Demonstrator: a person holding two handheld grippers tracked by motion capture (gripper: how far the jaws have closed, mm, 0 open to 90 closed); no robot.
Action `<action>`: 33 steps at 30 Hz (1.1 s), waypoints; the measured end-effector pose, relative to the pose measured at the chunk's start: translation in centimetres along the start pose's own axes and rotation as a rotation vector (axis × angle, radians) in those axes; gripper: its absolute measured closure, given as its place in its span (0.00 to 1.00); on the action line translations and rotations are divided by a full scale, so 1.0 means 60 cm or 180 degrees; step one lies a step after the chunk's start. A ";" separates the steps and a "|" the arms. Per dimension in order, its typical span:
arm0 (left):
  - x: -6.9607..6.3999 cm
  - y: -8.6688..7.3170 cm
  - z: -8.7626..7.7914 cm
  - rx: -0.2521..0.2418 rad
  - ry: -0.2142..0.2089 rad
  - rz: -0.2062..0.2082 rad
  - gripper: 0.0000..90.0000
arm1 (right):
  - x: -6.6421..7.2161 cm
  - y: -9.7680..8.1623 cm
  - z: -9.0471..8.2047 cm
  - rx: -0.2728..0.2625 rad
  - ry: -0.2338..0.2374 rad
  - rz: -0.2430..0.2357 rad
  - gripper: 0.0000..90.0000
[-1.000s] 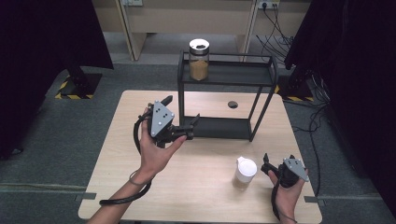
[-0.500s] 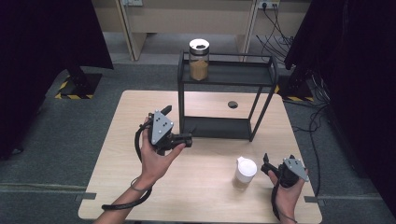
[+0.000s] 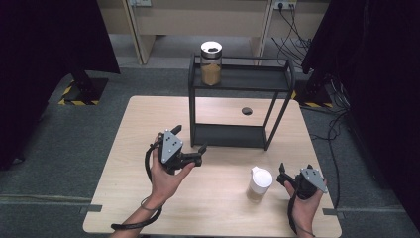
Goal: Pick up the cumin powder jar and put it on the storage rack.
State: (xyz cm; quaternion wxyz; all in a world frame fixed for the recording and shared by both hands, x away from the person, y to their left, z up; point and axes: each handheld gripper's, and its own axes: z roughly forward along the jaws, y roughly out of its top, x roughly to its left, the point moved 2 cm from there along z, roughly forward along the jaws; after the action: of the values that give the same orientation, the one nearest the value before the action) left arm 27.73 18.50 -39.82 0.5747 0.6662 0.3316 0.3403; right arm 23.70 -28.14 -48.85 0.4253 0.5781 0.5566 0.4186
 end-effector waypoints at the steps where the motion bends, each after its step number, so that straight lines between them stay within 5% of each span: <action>1: -0.001 -0.005 0.000 0.0019 0.0000 0.0009 0.02 | 0.000 0.000 0.000 -0.0001 0.0000 0.0002 0.03; 18: -0.006 -0.103 -0.009 0.0218 0.0113 -0.0106 0.02 | 0.002 -0.001 0.000 -0.0008 -0.0003 -0.0025 0.03; 33: -0.011 -0.159 -0.007 0.0371 0.0101 -0.0211 0.03 | 0.002 -0.002 -0.001 -0.0018 -0.0004 -0.0032 0.03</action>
State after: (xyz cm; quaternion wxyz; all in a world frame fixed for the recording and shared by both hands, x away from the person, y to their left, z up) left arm 26.54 19.35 -49.30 0.5406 0.6817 0.3818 0.3118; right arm 23.62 -28.01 -48.93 0.4294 0.5743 0.5580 0.4177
